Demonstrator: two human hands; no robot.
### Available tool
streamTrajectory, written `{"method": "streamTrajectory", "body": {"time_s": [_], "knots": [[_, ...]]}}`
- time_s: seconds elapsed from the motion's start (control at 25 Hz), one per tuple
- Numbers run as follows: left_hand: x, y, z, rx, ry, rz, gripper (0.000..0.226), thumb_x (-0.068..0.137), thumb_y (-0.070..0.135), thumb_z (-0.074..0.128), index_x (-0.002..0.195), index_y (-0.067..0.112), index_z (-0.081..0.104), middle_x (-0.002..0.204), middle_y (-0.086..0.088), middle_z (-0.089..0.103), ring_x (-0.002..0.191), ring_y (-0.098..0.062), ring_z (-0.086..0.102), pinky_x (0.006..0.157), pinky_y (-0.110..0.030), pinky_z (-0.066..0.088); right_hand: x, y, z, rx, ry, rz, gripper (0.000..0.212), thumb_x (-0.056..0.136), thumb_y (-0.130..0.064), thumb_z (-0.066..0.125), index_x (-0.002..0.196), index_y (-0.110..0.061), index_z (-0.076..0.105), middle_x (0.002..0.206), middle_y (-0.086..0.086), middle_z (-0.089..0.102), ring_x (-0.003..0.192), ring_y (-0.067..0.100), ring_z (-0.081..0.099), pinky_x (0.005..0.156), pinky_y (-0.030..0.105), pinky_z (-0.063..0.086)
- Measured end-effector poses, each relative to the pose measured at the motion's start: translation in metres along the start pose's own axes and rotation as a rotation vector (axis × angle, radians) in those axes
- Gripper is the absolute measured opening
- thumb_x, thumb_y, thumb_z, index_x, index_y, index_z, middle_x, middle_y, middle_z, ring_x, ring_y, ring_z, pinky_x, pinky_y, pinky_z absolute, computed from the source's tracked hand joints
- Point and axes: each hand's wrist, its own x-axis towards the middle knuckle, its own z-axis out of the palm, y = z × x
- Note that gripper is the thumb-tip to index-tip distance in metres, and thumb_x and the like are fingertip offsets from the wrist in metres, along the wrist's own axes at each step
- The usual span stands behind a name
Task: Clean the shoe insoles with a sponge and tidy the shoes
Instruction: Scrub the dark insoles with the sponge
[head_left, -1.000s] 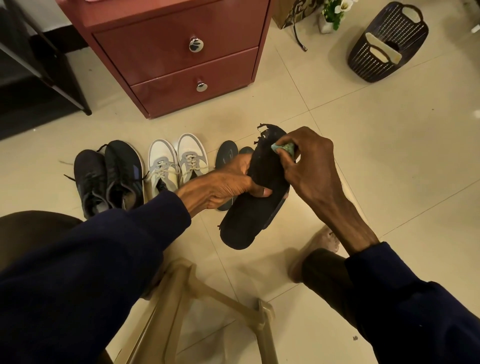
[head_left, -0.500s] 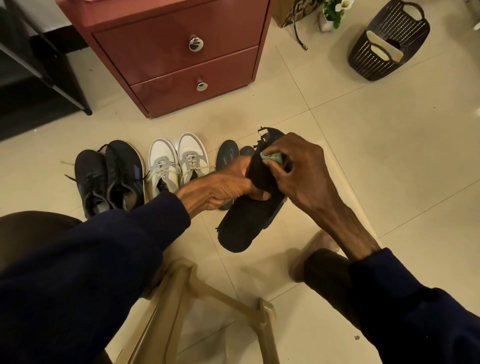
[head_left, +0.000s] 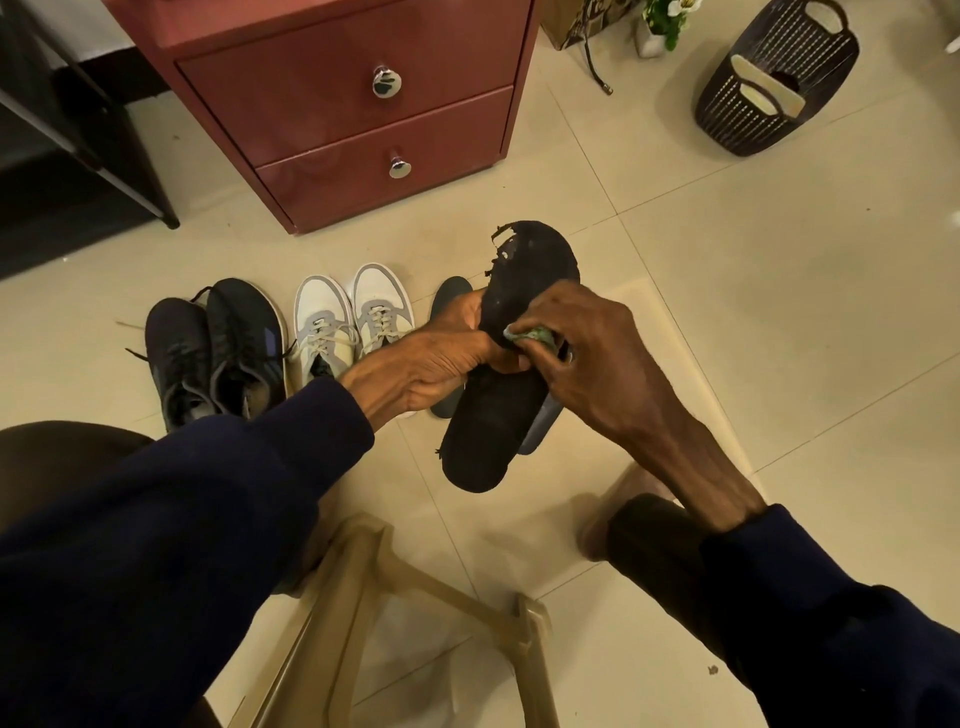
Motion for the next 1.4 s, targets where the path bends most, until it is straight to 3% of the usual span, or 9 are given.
{"method": "streamTrajectory", "body": {"time_s": [0.16, 0.28, 0.36, 0.48, 0.68, 0.8, 1.0, 1.24, 1.4], "knots": [[0.000, 0.002, 0.002, -0.035, 0.029, -0.030, 0.057, 0.077, -0.021, 0.071, 0.119, 0.017, 0.062, 0.119, -0.008, 0.072, 0.113, -0.026, 0.068, 0.092, -0.033, 0.059, 0.000, 0.024, -0.019, 0.030, 0.162, 0.277, 0.019, 0.086, -0.012, 0.080, 0.103, -0.004, 0.076, 0.101, 0.015, 0.072, 0.089, 0.014, 0.062, 0.083, 0.027, 0.057], [0.000, 0.002, 0.001, -0.061, 0.019, -0.018, 0.061, 0.076, -0.025, 0.068, 0.124, 0.012, 0.060, 0.113, -0.008, 0.074, 0.107, -0.025, 0.071, 0.088, -0.033, 0.060, -0.003, 0.006, -0.009, 0.072, -0.004, 0.111, 0.013, 0.088, -0.011, 0.076, 0.099, -0.004, 0.076, 0.099, 0.014, 0.072, 0.088, 0.019, 0.066, 0.083, 0.019, 0.051], [0.001, 0.002, -0.001, -0.073, 0.013, -0.019, 0.065, 0.076, -0.027, 0.066, 0.128, 0.012, 0.059, 0.117, -0.009, 0.073, 0.110, -0.026, 0.070, 0.091, -0.035, 0.060, -0.004, 0.001, -0.002, 0.039, -0.014, 0.029, 0.012, 0.086, -0.006, 0.074, 0.097, -0.001, 0.075, 0.096, 0.018, 0.071, 0.087, 0.029, 0.069, 0.083, 0.028, 0.054], [0.001, 0.004, 0.000, -0.117, 0.005, -0.046, 0.065, 0.076, -0.026, 0.066, 0.126, 0.015, 0.061, 0.124, -0.011, 0.071, 0.117, -0.028, 0.067, 0.096, -0.037, 0.058, -0.002, 0.024, -0.017, -0.018, 0.116, 0.209, 0.018, 0.085, -0.009, 0.080, 0.102, -0.002, 0.077, 0.099, 0.017, 0.072, 0.087, 0.023, 0.067, 0.081, 0.040, 0.060], [-0.001, 0.004, 0.000, -0.087, -0.011, -0.030, 0.048, 0.081, -0.022, 0.067, 0.117, 0.011, 0.064, 0.110, -0.013, 0.074, 0.105, -0.030, 0.071, 0.088, -0.040, 0.061, 0.000, 0.003, -0.002, 0.011, 0.026, -0.005, 0.018, 0.082, -0.008, 0.078, 0.098, -0.001, 0.074, 0.096, 0.018, 0.071, 0.087, 0.018, 0.064, 0.090, 0.018, 0.048], [0.000, -0.001, -0.001, -0.032, -0.049, -0.061, 0.065, 0.074, -0.017, 0.076, 0.130, 0.012, 0.059, 0.126, -0.020, 0.068, 0.115, -0.039, 0.067, 0.093, -0.054, 0.058, 0.009, 0.014, -0.010, -0.024, 0.127, 0.135, 0.013, 0.086, -0.009, 0.078, 0.098, -0.004, 0.076, 0.096, 0.015, 0.070, 0.086, 0.027, 0.066, 0.083, 0.035, 0.058], [-0.001, -0.003, -0.002, 0.028, -0.085, -0.056, 0.067, 0.075, -0.022, 0.071, 0.132, 0.009, 0.057, 0.124, -0.017, 0.066, 0.112, -0.030, 0.066, 0.086, -0.034, 0.058, 0.010, -0.004, 0.000, 0.058, -0.026, 0.003, 0.016, 0.084, -0.007, 0.079, 0.100, -0.007, 0.076, 0.098, 0.009, 0.071, 0.090, 0.019, 0.066, 0.082, 0.031, 0.057], [-0.003, -0.003, 0.000, -0.048, -0.138, -0.132, 0.077, 0.071, -0.016, 0.075, 0.140, 0.011, 0.053, 0.135, -0.021, 0.063, 0.124, -0.035, 0.062, 0.100, -0.051, 0.055, 0.011, 0.016, -0.012, 0.038, 0.179, 0.248, 0.011, 0.088, -0.011, 0.077, 0.099, -0.009, 0.076, 0.098, 0.009, 0.071, 0.090, 0.020, 0.066, 0.079, 0.040, 0.058], [-0.001, -0.004, -0.003, -0.054, -0.117, -0.091, 0.066, 0.072, -0.022, 0.070, 0.131, 0.006, 0.057, 0.123, -0.018, 0.068, 0.114, -0.031, 0.066, 0.089, -0.035, 0.059, 0.011, -0.007, 0.003, 0.055, -0.017, -0.024, 0.015, 0.086, -0.010, 0.077, 0.100, -0.005, 0.074, 0.098, 0.010, 0.070, 0.090, 0.023, 0.066, 0.081, 0.033, 0.056]]}}
